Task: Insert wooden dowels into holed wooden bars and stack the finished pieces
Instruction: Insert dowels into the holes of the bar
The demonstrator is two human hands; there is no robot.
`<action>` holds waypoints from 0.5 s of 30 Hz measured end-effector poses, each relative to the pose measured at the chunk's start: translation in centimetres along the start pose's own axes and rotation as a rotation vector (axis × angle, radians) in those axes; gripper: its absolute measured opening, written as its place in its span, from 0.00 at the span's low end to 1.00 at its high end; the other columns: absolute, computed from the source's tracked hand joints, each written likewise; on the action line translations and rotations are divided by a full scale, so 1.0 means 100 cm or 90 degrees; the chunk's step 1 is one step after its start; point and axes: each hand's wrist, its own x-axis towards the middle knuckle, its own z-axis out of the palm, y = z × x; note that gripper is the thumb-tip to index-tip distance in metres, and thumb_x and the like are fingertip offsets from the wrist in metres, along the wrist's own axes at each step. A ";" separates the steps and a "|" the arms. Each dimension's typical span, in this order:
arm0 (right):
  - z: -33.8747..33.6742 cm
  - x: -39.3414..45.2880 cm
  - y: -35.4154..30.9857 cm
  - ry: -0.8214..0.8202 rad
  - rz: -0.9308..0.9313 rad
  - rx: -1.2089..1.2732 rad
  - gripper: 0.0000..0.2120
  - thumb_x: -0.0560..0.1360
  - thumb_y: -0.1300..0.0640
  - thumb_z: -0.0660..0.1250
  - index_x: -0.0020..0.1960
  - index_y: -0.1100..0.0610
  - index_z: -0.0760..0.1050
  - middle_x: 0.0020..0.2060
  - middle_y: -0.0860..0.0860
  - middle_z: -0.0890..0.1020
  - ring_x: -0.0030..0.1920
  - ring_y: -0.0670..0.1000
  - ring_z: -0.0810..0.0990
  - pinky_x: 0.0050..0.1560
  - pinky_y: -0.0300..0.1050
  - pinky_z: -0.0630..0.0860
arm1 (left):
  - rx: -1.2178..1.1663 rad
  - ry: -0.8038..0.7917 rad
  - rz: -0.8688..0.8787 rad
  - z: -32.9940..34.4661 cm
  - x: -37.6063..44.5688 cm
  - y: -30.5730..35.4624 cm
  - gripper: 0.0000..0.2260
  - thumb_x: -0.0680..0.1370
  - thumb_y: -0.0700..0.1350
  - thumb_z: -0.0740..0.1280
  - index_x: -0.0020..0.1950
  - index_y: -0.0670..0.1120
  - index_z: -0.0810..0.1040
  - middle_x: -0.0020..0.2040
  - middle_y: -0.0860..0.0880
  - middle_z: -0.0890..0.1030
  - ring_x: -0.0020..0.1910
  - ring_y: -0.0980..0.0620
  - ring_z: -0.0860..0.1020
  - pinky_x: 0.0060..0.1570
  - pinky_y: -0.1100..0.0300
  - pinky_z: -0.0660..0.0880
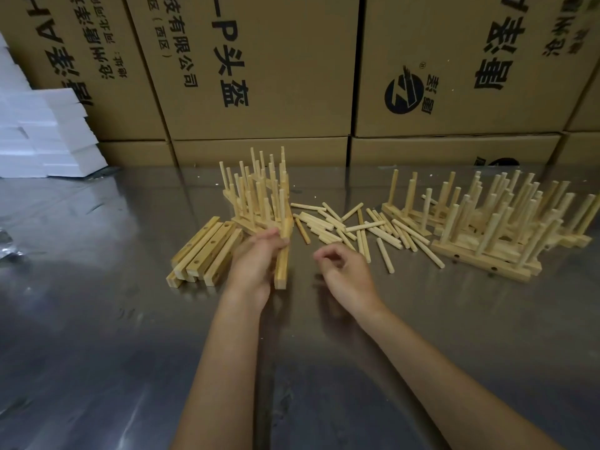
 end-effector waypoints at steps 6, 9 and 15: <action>-0.066 -0.001 0.019 0.042 -0.202 -0.607 0.17 0.78 0.55 0.61 0.65 0.49 0.77 0.65 0.49 0.73 0.67 0.52 0.65 0.64 0.51 0.63 | -0.276 -0.202 -0.209 0.007 -0.003 -0.006 0.16 0.76 0.34 0.66 0.63 0.34 0.77 0.59 0.38 0.81 0.44 0.47 0.82 0.40 0.62 0.75; -0.064 0.000 0.022 0.018 -0.168 -0.629 0.17 0.79 0.52 0.60 0.66 0.47 0.76 0.70 0.50 0.69 0.70 0.53 0.63 0.68 0.53 0.62 | -0.339 -0.267 -0.239 0.010 -0.008 -0.009 0.22 0.72 0.33 0.64 0.66 0.33 0.73 0.62 0.30 0.78 0.42 0.41 0.85 0.40 0.60 0.78; -0.064 -0.005 0.023 0.146 -0.207 -0.626 0.10 0.74 0.48 0.64 0.47 0.51 0.80 0.56 0.49 0.75 0.60 0.53 0.70 0.59 0.52 0.67 | -0.371 -0.300 -0.250 0.012 -0.009 -0.009 0.25 0.70 0.34 0.58 0.68 0.33 0.72 0.64 0.29 0.76 0.50 0.40 0.79 0.45 0.60 0.74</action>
